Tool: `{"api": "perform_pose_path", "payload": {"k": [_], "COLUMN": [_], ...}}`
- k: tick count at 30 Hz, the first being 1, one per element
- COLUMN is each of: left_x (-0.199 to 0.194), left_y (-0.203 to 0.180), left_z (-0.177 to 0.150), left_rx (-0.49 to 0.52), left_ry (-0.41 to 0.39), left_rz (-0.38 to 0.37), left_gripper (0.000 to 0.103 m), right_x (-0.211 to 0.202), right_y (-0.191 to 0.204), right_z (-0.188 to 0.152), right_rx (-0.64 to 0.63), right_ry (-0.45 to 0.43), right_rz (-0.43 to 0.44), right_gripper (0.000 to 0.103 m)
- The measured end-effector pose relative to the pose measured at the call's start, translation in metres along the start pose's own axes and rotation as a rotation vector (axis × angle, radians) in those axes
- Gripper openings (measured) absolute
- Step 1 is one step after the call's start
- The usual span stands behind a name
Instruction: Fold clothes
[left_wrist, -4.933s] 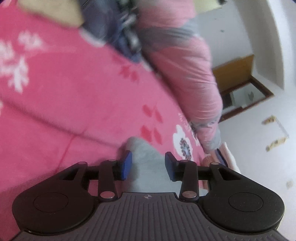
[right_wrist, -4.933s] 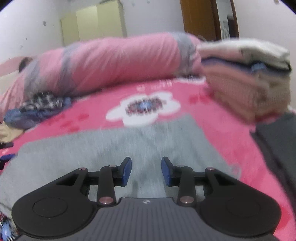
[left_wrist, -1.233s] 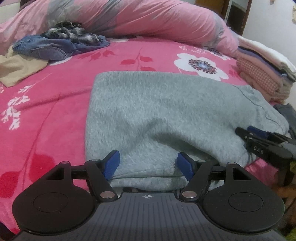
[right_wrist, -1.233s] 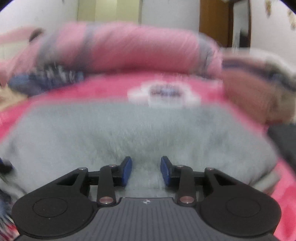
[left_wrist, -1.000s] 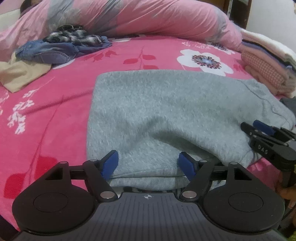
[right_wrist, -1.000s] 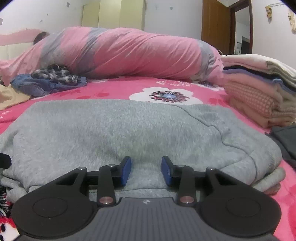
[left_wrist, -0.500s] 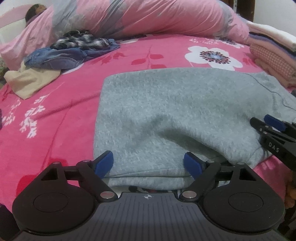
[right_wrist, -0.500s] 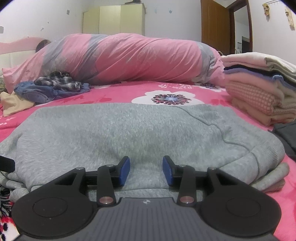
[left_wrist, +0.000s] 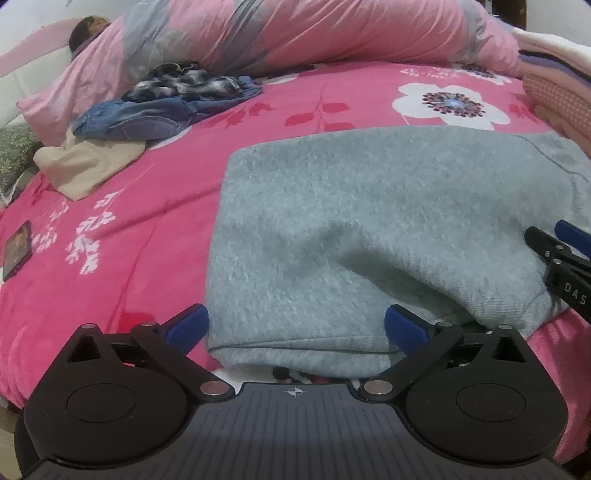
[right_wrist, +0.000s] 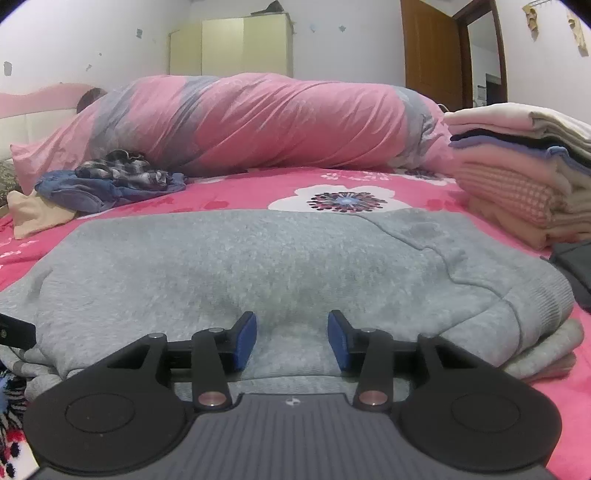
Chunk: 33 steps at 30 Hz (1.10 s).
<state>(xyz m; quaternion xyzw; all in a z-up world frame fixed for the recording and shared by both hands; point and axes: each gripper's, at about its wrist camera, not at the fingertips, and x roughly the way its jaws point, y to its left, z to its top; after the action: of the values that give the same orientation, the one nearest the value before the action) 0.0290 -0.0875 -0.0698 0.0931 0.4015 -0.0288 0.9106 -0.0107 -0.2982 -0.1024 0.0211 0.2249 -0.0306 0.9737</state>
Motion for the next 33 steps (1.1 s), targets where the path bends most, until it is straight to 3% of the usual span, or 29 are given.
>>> {"api": "perform_pose_path", "payload": {"k": [17,29,33], "left_x": [0.000,0.003,0.007], "left_y": [0.011,0.025,0.036], "left_z": [-0.006,-0.013,-0.015], "left_rx": [-0.095,-0.140,-0.191], "left_ry": [0.003,0.012,0.050], "left_rz": [-0.040,-0.118,-0.167], "left_gripper": [0.103,0.103,0.103], "right_x": [-0.002,0.000,0.000], "right_y": [0.002,0.005,0.006], "right_z": [-0.002,-0.003,-0.003], "right_rx": [0.005,-0.004,-0.008], "right_ry": [-0.009,-0.009,-0.010], "right_rz": [0.025,0.012,0.007], "right_gripper": [0.053,0.054,0.055]}}
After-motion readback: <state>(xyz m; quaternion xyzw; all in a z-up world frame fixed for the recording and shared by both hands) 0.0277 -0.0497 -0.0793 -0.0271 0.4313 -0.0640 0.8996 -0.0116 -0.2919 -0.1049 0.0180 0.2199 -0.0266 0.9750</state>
